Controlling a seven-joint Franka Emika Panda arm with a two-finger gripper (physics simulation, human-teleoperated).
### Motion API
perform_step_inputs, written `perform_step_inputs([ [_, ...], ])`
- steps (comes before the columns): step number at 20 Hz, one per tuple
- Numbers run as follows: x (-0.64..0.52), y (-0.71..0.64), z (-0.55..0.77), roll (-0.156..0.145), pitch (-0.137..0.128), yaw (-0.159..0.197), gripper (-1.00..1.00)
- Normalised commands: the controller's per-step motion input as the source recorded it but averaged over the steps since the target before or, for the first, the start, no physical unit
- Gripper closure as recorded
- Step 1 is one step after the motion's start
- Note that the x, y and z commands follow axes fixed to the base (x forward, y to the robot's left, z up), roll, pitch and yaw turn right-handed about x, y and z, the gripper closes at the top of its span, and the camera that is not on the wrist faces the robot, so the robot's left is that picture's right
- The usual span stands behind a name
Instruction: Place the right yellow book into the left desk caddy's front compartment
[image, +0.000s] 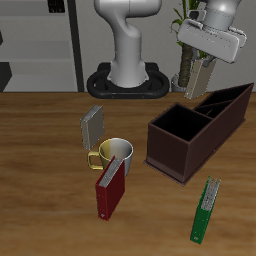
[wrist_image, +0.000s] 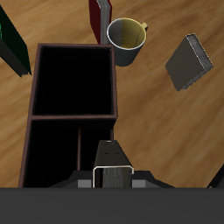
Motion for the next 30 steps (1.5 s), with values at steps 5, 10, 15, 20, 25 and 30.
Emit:
perform_step_inputs([
  [5, 0.13, 0.01, -0.03, 0.011, 0.010, -0.002, 1.00],
  [10, 0.13, 0.03, -0.07, 0.008, -0.009, 0.023, 1.00],
  [15, 0.13, -0.03, -0.10, -0.001, 0.029, -0.028, 1.00],
  [20, 0.08, 0.11, -0.13, 0.017, -0.020, 0.044, 1.00],
  [25, 0.11, 0.01, -0.25, 0.015, 0.050, -0.011, 1.00],
  [30, 0.09, 0.02, -0.14, 0.001, 0.014, 0.014, 1.00],
])
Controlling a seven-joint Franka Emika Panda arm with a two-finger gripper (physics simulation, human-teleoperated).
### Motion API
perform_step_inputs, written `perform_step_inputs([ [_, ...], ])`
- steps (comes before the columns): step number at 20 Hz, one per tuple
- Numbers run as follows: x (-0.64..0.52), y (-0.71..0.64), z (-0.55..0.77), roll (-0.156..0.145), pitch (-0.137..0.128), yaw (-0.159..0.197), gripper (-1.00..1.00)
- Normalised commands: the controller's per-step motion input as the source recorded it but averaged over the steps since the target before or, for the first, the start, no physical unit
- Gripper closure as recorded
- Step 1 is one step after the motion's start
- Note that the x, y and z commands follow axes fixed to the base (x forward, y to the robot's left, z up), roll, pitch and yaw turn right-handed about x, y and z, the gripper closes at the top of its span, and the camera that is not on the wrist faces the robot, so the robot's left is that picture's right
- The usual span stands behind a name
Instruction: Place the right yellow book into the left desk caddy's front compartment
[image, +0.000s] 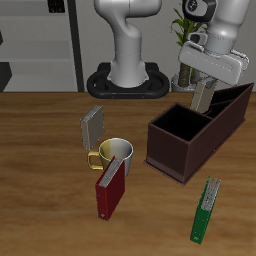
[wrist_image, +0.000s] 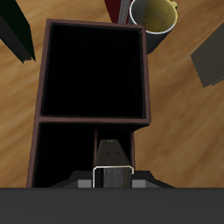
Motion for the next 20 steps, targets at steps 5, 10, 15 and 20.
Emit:
perform_step_inputs([
  [5, 0.11, 0.01, -0.18, 0.000, 0.033, 0.003, 1.00],
  [10, 0.05, 0.03, -0.19, 0.011, 0.023, 0.008, 1.00],
  [15, 0.04, -0.01, -0.15, 0.002, 0.026, 0.009, 1.00],
  [20, 0.07, -0.05, -0.18, -0.009, 0.031, 0.003, 1.00],
])
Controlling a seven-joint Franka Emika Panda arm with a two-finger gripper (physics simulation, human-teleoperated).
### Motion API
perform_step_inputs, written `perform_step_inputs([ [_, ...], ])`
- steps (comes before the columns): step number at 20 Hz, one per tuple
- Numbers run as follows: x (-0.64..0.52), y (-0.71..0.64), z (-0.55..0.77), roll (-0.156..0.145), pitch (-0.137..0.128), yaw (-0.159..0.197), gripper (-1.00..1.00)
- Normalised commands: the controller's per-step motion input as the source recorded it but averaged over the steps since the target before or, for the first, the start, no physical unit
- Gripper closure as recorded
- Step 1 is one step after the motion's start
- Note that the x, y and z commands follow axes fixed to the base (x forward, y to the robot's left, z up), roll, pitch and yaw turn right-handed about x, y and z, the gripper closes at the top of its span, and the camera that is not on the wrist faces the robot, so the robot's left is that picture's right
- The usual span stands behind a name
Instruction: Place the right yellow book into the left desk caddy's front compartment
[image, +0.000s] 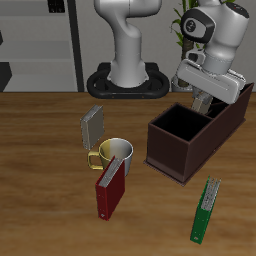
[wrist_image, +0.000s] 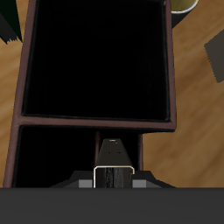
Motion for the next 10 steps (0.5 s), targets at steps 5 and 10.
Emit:
perform_step_inputs([
  [5, 0.05, 0.00, -0.18, -0.004, 0.032, 0.014, 1.00],
  [10, 0.03, 0.04, -0.17, 0.011, 0.031, 0.002, 1.00],
])
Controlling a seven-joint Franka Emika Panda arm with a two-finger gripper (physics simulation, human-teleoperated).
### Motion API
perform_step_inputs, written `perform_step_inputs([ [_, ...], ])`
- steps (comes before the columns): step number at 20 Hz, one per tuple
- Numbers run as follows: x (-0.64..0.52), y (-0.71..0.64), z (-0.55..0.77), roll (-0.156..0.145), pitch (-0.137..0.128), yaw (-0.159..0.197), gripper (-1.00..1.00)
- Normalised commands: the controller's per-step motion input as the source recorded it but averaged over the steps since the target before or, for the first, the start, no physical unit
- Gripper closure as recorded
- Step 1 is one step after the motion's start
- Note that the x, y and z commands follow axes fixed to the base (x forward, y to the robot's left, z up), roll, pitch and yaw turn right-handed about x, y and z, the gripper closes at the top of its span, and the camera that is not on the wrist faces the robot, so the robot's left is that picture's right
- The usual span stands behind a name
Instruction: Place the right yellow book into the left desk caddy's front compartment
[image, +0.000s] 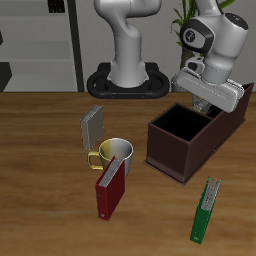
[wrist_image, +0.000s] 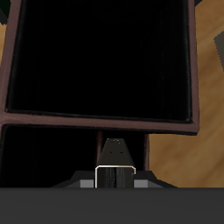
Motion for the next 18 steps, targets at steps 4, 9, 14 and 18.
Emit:
perform_step_inputs([
  [4, -0.01, -0.02, -0.10, -0.030, 0.046, -0.013, -1.00],
  [9, -0.02, 0.03, 0.00, 0.030, 0.000, 0.007, -1.00],
  [14, -0.08, -0.08, 0.12, -0.012, -0.014, -0.008, -1.00],
  [18, -0.06, -0.01, 0.06, -0.001, -0.031, 0.024, -1.00],
])
